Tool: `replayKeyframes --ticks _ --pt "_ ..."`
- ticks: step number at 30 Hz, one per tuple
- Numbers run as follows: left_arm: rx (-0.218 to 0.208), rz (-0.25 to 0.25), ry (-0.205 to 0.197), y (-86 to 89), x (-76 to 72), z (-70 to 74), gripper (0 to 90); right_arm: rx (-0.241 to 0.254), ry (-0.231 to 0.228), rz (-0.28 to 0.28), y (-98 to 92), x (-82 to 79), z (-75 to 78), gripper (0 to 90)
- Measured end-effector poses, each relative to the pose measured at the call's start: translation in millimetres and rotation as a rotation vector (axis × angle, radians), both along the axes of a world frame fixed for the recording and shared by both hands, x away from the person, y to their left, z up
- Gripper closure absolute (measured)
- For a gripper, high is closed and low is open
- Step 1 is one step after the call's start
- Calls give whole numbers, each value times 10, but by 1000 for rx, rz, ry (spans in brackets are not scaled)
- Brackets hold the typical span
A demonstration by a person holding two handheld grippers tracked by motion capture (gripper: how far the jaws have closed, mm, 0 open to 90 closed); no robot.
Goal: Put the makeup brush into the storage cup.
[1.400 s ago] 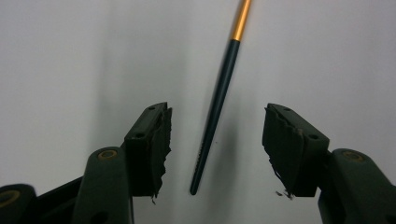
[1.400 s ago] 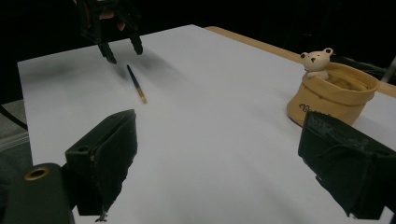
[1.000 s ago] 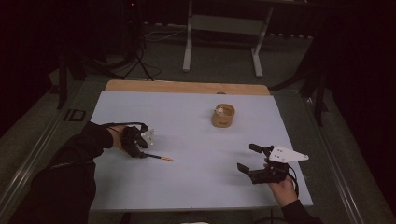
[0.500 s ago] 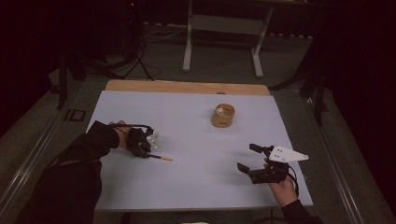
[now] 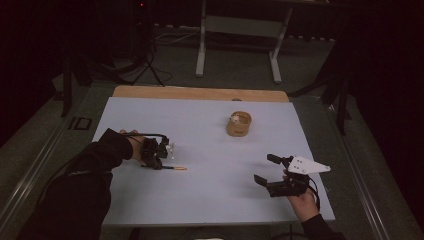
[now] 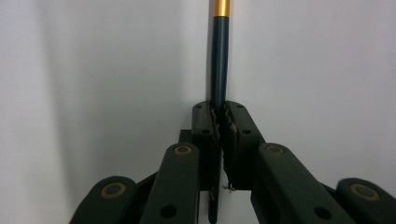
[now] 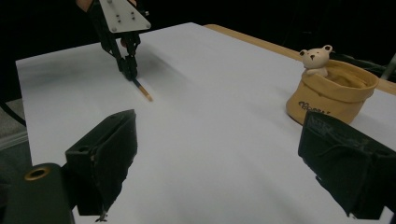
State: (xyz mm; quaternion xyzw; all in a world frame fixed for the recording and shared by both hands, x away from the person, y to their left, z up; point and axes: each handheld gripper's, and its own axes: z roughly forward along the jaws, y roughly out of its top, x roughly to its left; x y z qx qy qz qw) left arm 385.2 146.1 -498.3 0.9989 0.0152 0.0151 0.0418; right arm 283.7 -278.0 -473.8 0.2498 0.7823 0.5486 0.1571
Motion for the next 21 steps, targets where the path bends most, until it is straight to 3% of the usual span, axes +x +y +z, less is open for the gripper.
replayKeyframes --ticks 3,5,6,7,11,12,15,16,17,20,21 --pt "-30 41 2 -18 -16 66 841 1 3 1 0 7 -6 119" --pt "-30 41 2 -18 -16 66 841 0 4 1 2 8 -7 119" --pt "-44 75 -3 -28 -22 145 844 -1 2 2 6 6 -6 119" --pt "-54 62 -19 -29 -33 173 845 -1 1 2 7 5 -5 119" --pt "-86 103 -10 -38 -54 297 845 0 2 0 2 6 -3 119" --pt "-94 97 -33 -43 -73 329 845 0 1 -1 1 6 -2 119" --pt "-122 103 -48 -61 -109 389 845 0 -3 0 1 3 1 119" --pt "-127 120 -33 -73 -121 406 845 0 -3 1 1 4 1 119" --pt "-133 100 -53 -83 -139 420 845 0 -1 1 3 5 -1 119" --pt "-156 116 -55 -102 -153 468 845 -3 0 0 4 7 -4 119" --pt "-174 131 -40 -105 -145 493 845 -1 0 -1 1 9 -4 119"
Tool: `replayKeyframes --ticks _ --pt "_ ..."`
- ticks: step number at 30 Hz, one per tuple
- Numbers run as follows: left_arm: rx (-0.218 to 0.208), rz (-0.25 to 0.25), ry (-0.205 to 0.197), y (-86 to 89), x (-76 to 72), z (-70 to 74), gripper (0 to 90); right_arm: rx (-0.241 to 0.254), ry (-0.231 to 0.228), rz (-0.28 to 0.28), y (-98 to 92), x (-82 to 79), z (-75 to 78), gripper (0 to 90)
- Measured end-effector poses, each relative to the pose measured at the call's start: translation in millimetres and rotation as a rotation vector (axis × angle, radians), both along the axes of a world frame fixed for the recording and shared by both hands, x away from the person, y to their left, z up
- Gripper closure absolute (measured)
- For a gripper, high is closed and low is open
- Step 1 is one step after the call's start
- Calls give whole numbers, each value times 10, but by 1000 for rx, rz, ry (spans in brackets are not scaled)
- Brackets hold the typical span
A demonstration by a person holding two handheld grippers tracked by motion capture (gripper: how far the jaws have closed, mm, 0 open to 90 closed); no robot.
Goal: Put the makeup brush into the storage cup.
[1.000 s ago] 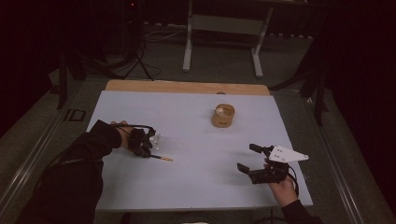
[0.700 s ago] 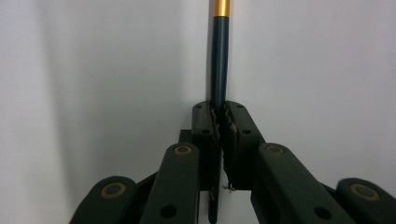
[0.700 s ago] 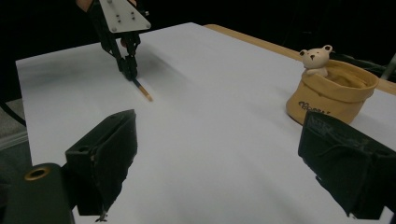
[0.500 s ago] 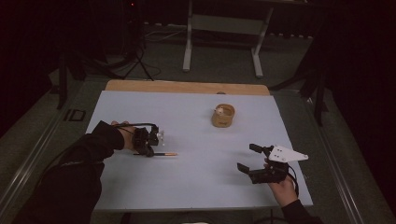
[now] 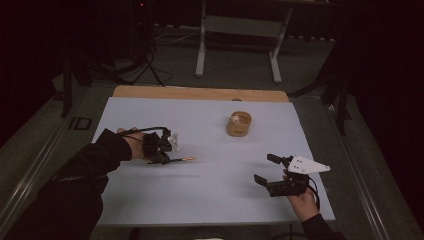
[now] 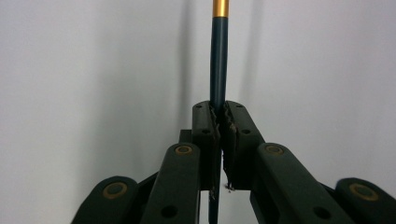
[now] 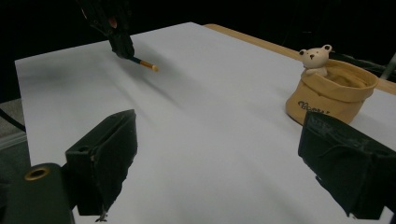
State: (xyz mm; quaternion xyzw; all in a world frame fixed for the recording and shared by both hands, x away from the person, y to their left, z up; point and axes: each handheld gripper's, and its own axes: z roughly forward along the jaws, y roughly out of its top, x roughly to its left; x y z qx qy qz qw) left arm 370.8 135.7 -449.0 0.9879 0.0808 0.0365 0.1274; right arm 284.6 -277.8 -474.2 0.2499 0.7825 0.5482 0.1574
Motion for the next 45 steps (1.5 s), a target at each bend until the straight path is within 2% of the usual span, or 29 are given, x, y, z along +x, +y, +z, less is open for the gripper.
replayKeyframes --ticks 1,3,4,6,9,10,12,13,14,17,18,19,20,21,22,23,25,26,29,30,31,32,37,38,39,40,41,45 --pt "-18 9 -9 -6 -7 26 845 -1 -1 -1 0 0 1 119" --pt "-58 37 5 -24 -22 78 845 -1 -1 0 1 -2 1 119" --pt "-68 47 -15 -38 -29 105 845 -2 -1 0 2 -2 1 119" --pt "-92 54 -24 -61 -48 133 845 0 -1 1 4 -2 2 119" --pt "-99 58 -31 -84 -60 143 845 -1 -2 2 5 0 1 119" --pt "-119 73 -16 -100 -66 153 845 0 -1 0 6 -2 3 119" --pt "-148 76 -13 -107 -78 166 845 -2 -3 -1 6 -3 4 119" --pt "-164 86 13 -111 -79 175 845 -1 -4 0 5 -4 4 119" --pt "-172 84 0 -114 -90 179 845 -1 -4 0 5 -4 5 119" --pt "-238 108 26 -125 -115 199 845 1 -4 2 5 -3 5 119" --pt "-253 115 49 -126 -117 204 845 -1 -4 1 7 -5 6 119" --pt "-276 130 40 -134 -133 208 845 -1 -6 1 7 -4 6 119" --pt "-292 144 50 -140 -137 208 845 1 -8 2 8 -4 7 119" --pt "-307 147 64 -148 -147 206 845 0 -9 2 8 -5 8 119" --pt "-317 160 53 -157 -160 203 845 -1 -9 0 10 -5 8 119" --pt "-328 169 63 -162 -163 197 845 0 -7 1 11 -5 7 119" --pt "-350 176 58 -181 -191 178 845 -3 -7 0 13 -5 6 119" --pt "-356 182 74 -191 -197 167 844 -3 -7 1 13 -5 6 119" --pt "-382 210 72 -212 -217 141 845 -3 -7 -1 13 -4 5 119" --pt "-388 224 59 -216 -223 139 845 0 -7 1 13 -2 5 119" --pt "-405 239 70 -215 -221 137 845 -3 -8 1 13 -3 6 119" --pt "-429 255 52 -214 -231 137 845 -10 -16 3 16 -7 10 119" --pt "-503 339 39 -213 -247 168 845 -15 -22 7 31 -14 10 120" --pt "-515 348 51 -215 -253 169 845 -17 -19 6 32 -12 7 120" --pt "-519 347 50 -219 -265 169 845 -16 -16 5 29 -11 7 120" --pt "-524 347 32 -226 -289 166 845 -13 -16 4 26 -11 8 120" --pt "-539 351 51 -231 -301 160 845 -11 -18 5 22 -10 11 120" --pt "-587 376 48 -244 -359 137 845 -13 -19 7 23 -11 13 119"
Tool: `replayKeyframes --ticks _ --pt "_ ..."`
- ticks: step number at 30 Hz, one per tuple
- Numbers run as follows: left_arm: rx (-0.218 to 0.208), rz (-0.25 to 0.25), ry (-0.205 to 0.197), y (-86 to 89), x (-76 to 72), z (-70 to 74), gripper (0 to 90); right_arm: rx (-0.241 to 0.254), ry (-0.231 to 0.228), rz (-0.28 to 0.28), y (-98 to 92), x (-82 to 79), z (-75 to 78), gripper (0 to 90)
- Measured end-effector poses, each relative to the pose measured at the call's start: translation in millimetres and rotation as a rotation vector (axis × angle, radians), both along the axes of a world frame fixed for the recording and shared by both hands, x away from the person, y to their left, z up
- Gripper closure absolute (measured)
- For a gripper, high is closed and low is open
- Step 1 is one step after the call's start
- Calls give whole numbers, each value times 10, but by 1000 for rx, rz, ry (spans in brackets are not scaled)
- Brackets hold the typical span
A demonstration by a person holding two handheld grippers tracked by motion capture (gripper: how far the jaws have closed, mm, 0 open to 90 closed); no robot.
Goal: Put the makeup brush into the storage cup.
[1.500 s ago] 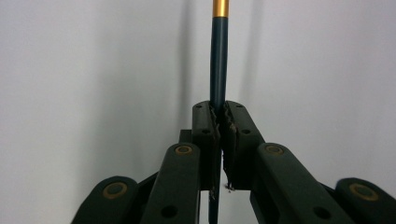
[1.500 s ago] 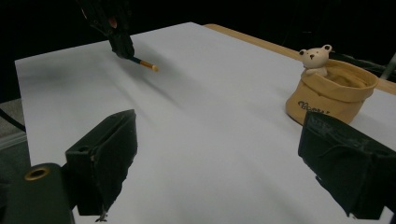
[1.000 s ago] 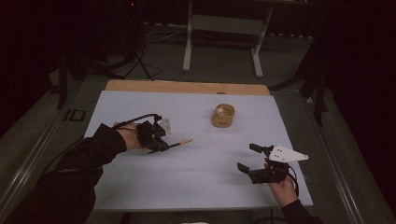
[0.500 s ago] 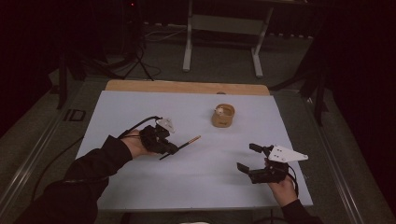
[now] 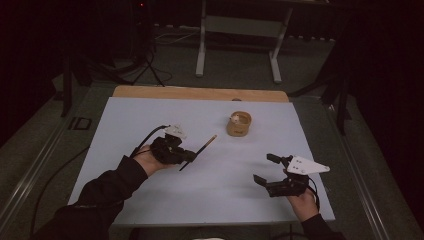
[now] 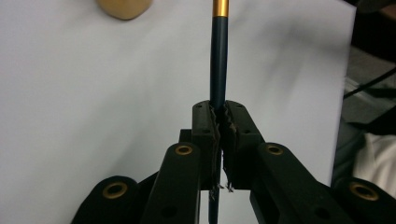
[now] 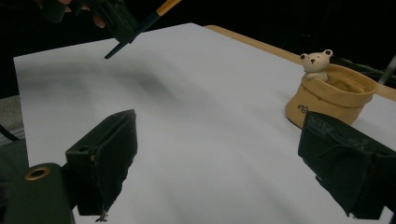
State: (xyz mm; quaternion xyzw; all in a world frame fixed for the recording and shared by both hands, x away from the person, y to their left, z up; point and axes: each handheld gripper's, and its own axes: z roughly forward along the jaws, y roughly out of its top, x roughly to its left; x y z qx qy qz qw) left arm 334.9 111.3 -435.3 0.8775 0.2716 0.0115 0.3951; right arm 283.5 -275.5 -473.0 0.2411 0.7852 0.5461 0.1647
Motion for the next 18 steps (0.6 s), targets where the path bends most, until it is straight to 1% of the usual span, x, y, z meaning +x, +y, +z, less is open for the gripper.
replayKeyframes --ticks 1,2,3,4,5,6,8,9,10,11,12,13,14,15,16,18 --pt "-6 8 6 -8 -17 -10 845 -4 -2 0 3 0 0 119" --pt "-15 7 2 -10 -32 -18 845 -5 -2 1 5 1 -1 119" --pt "-35 11 -4 -9 -56 -30 845 -5 -1 2 6 1 -1 119" --pt "-43 16 -5 -7 -73 -38 846 -7 -2 -1 6 1 -1 119" --pt "-64 22 0 -1 -89 -48 845 -7 -3 -2 4 1 1 119" --pt "-85 28 14 3 -103 -61 845 -6 -2 -3 1 0 2 119" --pt "-91 42 0 13 -128 -84 845 -9 -3 2 2 2 2 119" --pt "-108 42 16 23 -135 -96 845 -10 -4 3 3 2 2 119" --pt "-124 57 13 37 -151 -108 846 -7 -1 5 5 3 2 119" --pt "-133 58 15 42 -162 -117 846 4 8 6 7 5 3 119" --pt "-140 60 -5 47 -184 -123 845 11 13 6 8 6 3 119" --pt "-158 69 -13 59 -201 -131 845 7 16 3 11 7 3 119" --pt "-170 73 -1 67 -204 -135 845 9 23 0 13 8 4 118" --pt "-182 88 -8 74 -216 -141 845 16 24 1 14 8 5 119" --pt "-182 88 -8 74 -216 -141 845 17 21 3 18 6 8 118" --pt "-210 122 -11 100 -238 -168 845 -2 7 3 36 0 15 119"
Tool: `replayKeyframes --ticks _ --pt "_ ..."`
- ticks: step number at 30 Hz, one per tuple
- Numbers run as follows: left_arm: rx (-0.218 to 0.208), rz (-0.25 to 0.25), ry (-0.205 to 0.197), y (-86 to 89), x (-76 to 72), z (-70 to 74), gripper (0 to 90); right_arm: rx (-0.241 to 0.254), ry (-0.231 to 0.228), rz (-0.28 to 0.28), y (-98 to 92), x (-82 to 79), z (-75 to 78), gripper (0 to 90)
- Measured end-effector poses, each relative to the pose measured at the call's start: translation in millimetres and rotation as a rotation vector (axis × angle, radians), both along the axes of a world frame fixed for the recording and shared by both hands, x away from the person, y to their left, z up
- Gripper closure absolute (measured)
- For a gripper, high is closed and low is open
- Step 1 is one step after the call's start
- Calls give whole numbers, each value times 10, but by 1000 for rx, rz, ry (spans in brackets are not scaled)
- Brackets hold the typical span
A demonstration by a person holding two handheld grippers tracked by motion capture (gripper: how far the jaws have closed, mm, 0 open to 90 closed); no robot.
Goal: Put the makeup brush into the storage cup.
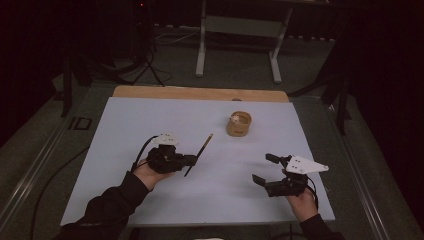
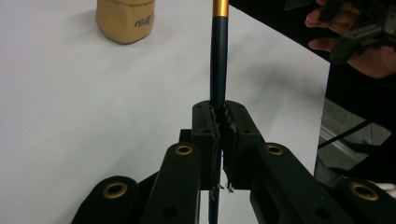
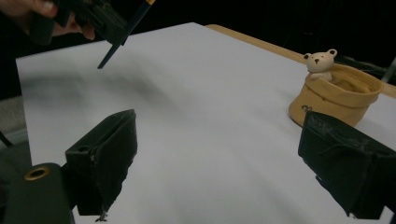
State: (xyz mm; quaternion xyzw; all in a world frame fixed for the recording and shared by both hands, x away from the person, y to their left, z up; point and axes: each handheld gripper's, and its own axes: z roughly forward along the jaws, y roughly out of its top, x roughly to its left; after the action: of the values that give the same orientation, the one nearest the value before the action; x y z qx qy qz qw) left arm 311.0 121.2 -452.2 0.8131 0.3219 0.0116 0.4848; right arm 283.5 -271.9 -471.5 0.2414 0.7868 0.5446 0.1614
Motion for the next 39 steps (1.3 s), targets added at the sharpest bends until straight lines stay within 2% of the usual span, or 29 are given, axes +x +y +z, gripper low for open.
replayKeyframes --ticks 2,4,10,11,12,13,14,15,16,17,18,21,25,27,31,32,33,35,39 --pt "-9 3 3 9 -9 -23 845 -10 -11 0 15 -9 1 119" --pt "-39 4 9 24 -21 -52 846 -20 -22 -8 20 -15 4 119" --pt "-90 42 4 48 -86 -157 845 -13 -47 -38 -10 -23 22 132" --pt "-94 51 11 50 -87 -169 845 -10 -44 -37 -15 -22 24 142" --pt "-121 63 28 59 -84 -193 845 -9 -44 -37 -15 -23 24 145" --pt "-131 73 38 65 -80 -213 845 -11 -37 -32 -14 -22 22 146" --pt "-135 86 44 66 -80 -235 845 -5 -5 -29 -10 -16 15 146" --pt "-148 89 48 69 -81 -252 845 -7 48 -32 -7 -1 9 147" --pt "-148 89 48 69 -81 -252 845 -7 48 -32 -7 -1 9 147" --pt "-127 100 32 63 -85 -292 845 -11 75 -35 -5 11 0 152" --pt "-122 100 27 65 -85 -311 845 -40 79 -44 8 22 -24 155" --pt "-133 121 46 95 -73 -359 845 -33 94 -37 19 25 -28 155" --pt "-145 142 73 100 -62 -392 845 -36 112 -71 9 29 -44 152" --pt "-149 144 79 88 -59 -403 844 -21 127 -72 -3 41 -50 143" --pt "-141 136 78 47 -59 -436 844 -14 128 -56 12 41 -48 147" --pt "-147 130 90 42 -55 -442 844 -11 126 -52 18 38 -46 147" --pt "-137 134 81 30 -59 -447 844 -10 128 -51 24 36 -42 145" --pt "-135 128 85 18 -60 -453 845 -10 138 -53 32 30 -30 134" --pt "-130 134 73 10 -70 -455 845 -13 123 -81 36 10 33 114"
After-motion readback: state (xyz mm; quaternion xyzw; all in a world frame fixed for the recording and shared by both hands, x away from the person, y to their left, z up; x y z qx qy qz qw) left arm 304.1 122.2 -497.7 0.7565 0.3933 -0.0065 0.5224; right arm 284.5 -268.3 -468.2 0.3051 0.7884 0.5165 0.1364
